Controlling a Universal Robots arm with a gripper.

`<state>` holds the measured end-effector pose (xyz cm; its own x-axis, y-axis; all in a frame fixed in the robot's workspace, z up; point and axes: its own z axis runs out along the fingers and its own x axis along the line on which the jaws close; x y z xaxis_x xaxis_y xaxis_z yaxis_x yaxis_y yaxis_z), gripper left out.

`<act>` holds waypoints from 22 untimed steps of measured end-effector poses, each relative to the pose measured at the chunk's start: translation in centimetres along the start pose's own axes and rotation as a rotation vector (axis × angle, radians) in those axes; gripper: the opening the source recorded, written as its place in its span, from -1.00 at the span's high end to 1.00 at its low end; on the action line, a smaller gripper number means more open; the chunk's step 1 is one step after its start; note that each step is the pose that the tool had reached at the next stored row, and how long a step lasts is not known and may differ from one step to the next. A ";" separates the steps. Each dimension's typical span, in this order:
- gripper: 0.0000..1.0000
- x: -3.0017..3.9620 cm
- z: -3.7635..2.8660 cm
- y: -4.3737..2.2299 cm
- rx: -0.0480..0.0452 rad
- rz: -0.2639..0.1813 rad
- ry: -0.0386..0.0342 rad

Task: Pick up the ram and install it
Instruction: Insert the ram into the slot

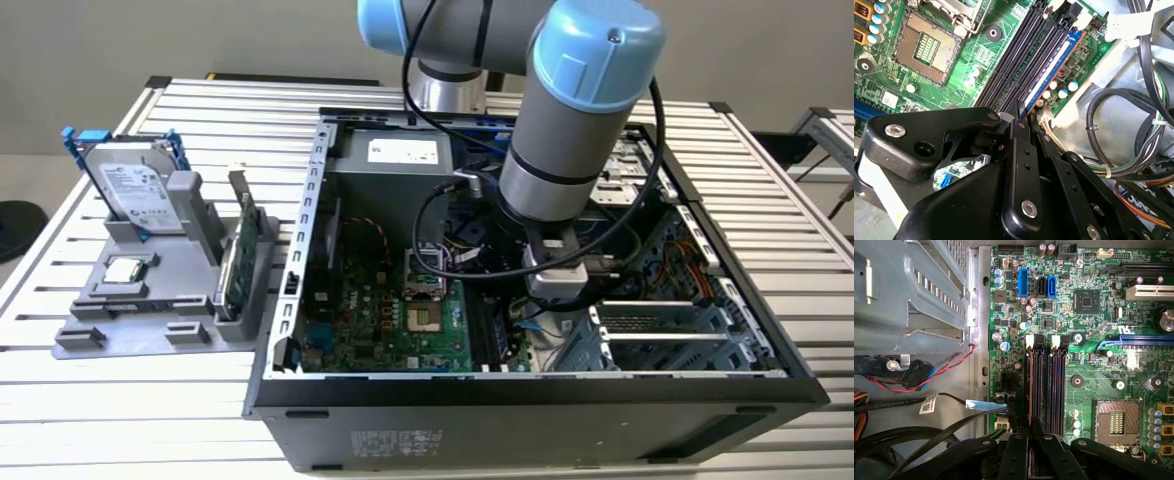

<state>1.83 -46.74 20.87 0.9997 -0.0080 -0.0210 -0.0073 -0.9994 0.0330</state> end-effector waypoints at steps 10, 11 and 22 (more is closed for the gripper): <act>-1.00 -0.01 0.02 0.00 0.0002 0.000 0.0000; -1.00 -0.01 0.02 0.00 0.0001 0.000 0.0000; -1.00 -0.06 -2.51 0.08 -0.0002 0.002 0.0000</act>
<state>1.82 -46.74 23.39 0.9997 -0.0104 -0.0210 -0.0097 -0.9994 0.0333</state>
